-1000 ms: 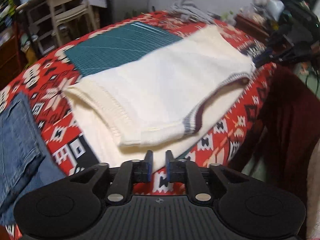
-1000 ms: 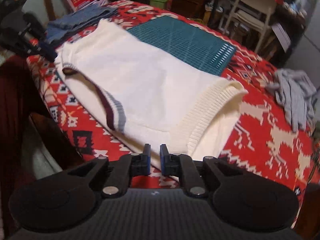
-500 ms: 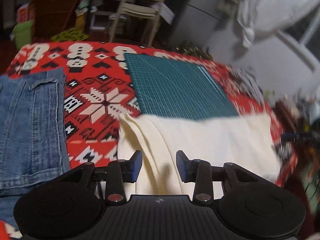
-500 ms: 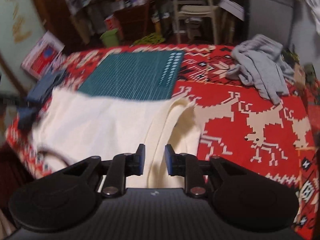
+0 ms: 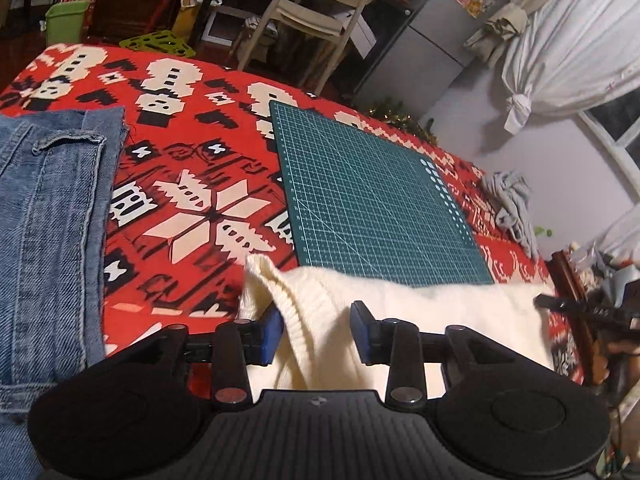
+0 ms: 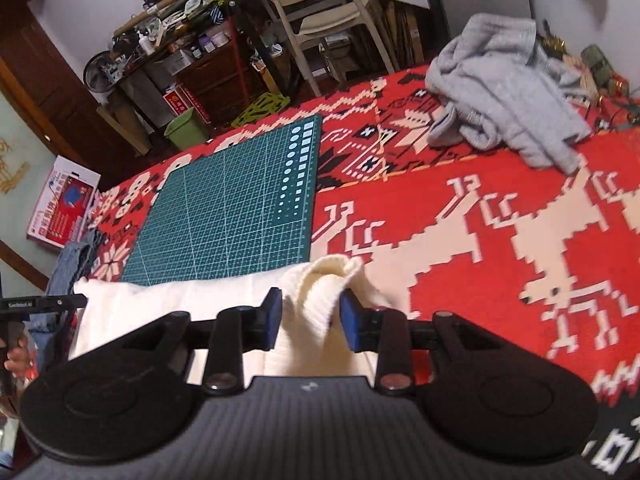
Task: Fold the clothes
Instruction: 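Lift the collar with both tools and fold it over onto the hem, then lower the folded collar edge and open both tools to release it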
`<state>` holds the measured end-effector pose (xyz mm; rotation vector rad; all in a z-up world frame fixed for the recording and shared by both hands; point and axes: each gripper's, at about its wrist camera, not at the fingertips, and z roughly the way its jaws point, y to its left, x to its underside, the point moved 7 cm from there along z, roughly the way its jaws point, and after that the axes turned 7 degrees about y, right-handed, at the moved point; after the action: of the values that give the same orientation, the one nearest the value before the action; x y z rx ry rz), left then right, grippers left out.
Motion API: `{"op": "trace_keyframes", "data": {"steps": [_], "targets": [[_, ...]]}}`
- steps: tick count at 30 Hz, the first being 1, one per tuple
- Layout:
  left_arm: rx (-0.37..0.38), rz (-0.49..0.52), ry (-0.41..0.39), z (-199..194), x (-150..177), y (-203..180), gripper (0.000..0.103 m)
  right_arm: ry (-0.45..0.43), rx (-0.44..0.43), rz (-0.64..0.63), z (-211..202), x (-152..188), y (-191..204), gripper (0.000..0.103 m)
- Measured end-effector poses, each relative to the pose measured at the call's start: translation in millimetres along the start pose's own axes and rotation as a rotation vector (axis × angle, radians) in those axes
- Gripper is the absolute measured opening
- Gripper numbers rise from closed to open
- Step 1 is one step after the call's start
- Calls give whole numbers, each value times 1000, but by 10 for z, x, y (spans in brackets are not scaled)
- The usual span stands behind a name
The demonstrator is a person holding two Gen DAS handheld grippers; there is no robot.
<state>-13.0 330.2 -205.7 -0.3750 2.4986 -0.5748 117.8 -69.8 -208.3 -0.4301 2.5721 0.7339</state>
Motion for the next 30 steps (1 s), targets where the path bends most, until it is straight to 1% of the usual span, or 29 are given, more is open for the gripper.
{"op": "trace_keyframes", "data": {"steps": [1, 2, 3, 5, 8, 11, 12, 14, 16, 19, 20, 21, 22, 23, 24, 25, 26, 28, 30], "targets": [[2, 0, -8, 5, -16, 4, 5, -1, -3, 4, 30, -6, -1, 23], [3, -1, -15, 9, -32, 8, 4, -1, -4, 7, 60, -11, -2, 17], [6, 1, -31, -3, -48, 8, 4, -2, -6, 11, 90, -17, -2, 6], [2, 7, -67, -46, -81, 16, 4, -22, 11, 7, 108, -48, -5, 5], [-4, -23, -75, -21, -108, 107, 4, -63, 16, 36, 109, -119, -59, 5], [-35, -29, -60, 91, -89, 189, 5, -60, 1, 96, 219, -149, -182, 5], [-45, -28, -60, 119, -84, 209, 5, -54, 8, 95, 268, -143, -210, 5], [-43, -36, -69, 143, -81, 238, 5, -42, 23, 90, 366, -130, -262, 5], [-43, -38, -70, 151, -72, 247, 5, -47, 14, 113, 402, -125, -318, 5], [-63, -30, -59, 123, -65, 220, 10, -51, 6, 134, 427, -119, -373, 6], [-78, -19, -58, 98, -63, 194, 13, -51, 5, 138, 431, -116, -386, 9], [-100, -1, -61, 63, -61, 160, 22, -54, 11, 131, 409, -119, -382, 13], [-124, 24, -67, 21, -51, 123, 35, -58, 21, 116, 369, -120, -360, 15], [-143, 50, -75, -26, -38, 81, 40, -61, 31, 100, 327, -122, -337, 17], [-160, 74, -85, -76, -20, 40, 49, -68, 47, 75, 274, -121, -308, 24], [-178, 97, -93, -116, -6, 9, 53, -73, 65, 52, 208, -112, -274, 29], [-196, 119, -98, -159, 16, -26, 56, -79, 82, 29, 142, -102, -239, 35], [-234, 148, -107, -244, 68, -99, 61, -90, 110, -15, 12, -78, -154, 37], [-256, 163, -119, -316, 122, -189, 62, -100, 128, -56, -115, -47, -51, 49]]}}
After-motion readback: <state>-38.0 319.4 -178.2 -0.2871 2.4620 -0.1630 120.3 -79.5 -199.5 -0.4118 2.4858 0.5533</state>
